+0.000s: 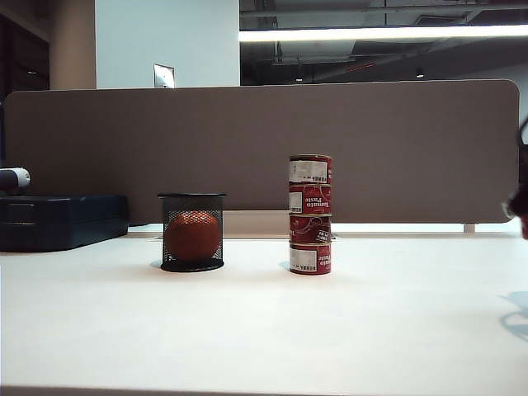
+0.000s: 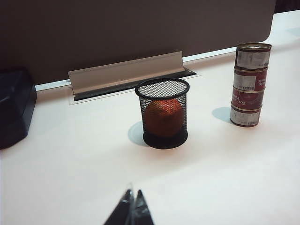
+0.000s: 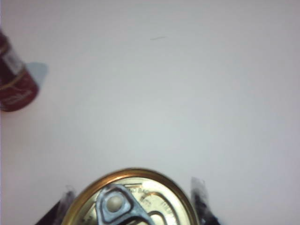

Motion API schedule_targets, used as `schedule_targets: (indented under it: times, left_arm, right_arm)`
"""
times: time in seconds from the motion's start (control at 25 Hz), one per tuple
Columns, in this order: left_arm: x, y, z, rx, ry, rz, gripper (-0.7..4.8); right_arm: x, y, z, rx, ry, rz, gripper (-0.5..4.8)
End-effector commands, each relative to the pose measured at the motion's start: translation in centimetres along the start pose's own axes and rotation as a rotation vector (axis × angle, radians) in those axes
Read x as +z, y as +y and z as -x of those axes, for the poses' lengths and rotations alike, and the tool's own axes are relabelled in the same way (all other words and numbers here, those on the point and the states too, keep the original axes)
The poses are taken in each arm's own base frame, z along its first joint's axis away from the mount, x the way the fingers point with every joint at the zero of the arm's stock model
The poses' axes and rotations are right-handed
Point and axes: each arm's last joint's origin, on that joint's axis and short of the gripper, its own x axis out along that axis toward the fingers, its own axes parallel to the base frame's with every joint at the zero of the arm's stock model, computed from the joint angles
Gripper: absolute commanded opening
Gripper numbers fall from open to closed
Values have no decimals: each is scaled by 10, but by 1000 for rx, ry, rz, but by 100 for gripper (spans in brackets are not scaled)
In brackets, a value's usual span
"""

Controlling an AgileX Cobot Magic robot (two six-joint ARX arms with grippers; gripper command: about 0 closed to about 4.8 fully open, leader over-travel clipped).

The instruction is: Take a can of tomato sauce from the stacked ones and place it on the table.

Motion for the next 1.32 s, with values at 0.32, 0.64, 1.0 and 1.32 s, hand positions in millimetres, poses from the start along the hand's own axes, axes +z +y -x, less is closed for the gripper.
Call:
schedule_targets:
  times: [0.32,0.64,1.0,1.32]
  left_arm:
    - [1,0,0,-3,-8,-3,-5]
    - [1,0,0,-3,-8,-3,-5]
    - [1,0,0,-3,-8,-3,-5]
    - [1,0,0,-3,-8,-3,-5]
  right_arm:
    - [-7,-10,-17,-81,-70,-5,202]
    - [-24,-13,-40,-60,8,-22,202]
    - [-29,-13,-45,-34,33,-71,281]
    - [-27,-13,-45,-19,23,-95,464]
